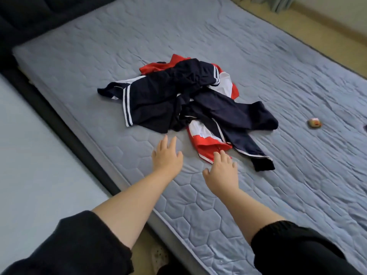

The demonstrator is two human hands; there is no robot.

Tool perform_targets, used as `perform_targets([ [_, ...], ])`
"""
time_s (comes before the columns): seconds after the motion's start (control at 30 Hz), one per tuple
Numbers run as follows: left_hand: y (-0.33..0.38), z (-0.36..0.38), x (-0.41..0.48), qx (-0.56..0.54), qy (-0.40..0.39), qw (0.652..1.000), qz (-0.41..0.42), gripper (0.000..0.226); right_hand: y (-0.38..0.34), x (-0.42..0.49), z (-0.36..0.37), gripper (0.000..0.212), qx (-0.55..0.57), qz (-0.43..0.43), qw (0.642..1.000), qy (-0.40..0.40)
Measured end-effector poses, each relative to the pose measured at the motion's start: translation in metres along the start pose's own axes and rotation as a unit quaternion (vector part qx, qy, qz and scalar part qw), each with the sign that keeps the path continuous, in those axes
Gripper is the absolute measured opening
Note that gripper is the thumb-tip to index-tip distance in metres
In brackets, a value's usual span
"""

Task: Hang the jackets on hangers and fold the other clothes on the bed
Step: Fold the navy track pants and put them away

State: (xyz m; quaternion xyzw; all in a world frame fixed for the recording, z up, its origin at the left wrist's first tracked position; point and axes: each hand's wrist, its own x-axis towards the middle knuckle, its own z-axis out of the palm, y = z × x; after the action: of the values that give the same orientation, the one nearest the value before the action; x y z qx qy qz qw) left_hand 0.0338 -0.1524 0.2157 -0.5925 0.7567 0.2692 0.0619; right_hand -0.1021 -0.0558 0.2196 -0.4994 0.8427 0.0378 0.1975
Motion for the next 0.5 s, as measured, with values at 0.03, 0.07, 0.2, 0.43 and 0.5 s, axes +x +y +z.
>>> perform_targets([
  [0.03, -0.008, 0.017, 0.013, 0.001, -0.005, 1.0, -0.013, 0.059, -0.002, 0.012, 0.018, 0.064, 0.004, 0.002, 1.0, -0.012],
  [0.07, -0.016, 0.035, 0.025, 0.009, -0.013, 1.0, -0.021, 0.059, -0.003, 0.025, 0.037, 0.065, 0.011, 0.005, 1.0, -0.021],
  [0.2, -0.056, 0.094, 0.065, 0.047, -0.042, 0.998, -0.03, 0.062, -0.001, 0.068, 0.109, 0.075, 0.032, 0.024, 0.998, -0.05],
  [0.43, -0.105, 0.129, 0.117, 0.022, -0.033, 0.998, -0.044, 0.066, -0.002, 0.134, 0.165, 0.081, 0.039, 0.048, 0.997, -0.042],
  [0.5, -0.106, 0.13, 0.126, 0.026, -0.009, 0.999, -0.036, 0.066, -0.003, 0.152, 0.167, 0.079, 0.057, 0.073, 0.996, -0.007],
])
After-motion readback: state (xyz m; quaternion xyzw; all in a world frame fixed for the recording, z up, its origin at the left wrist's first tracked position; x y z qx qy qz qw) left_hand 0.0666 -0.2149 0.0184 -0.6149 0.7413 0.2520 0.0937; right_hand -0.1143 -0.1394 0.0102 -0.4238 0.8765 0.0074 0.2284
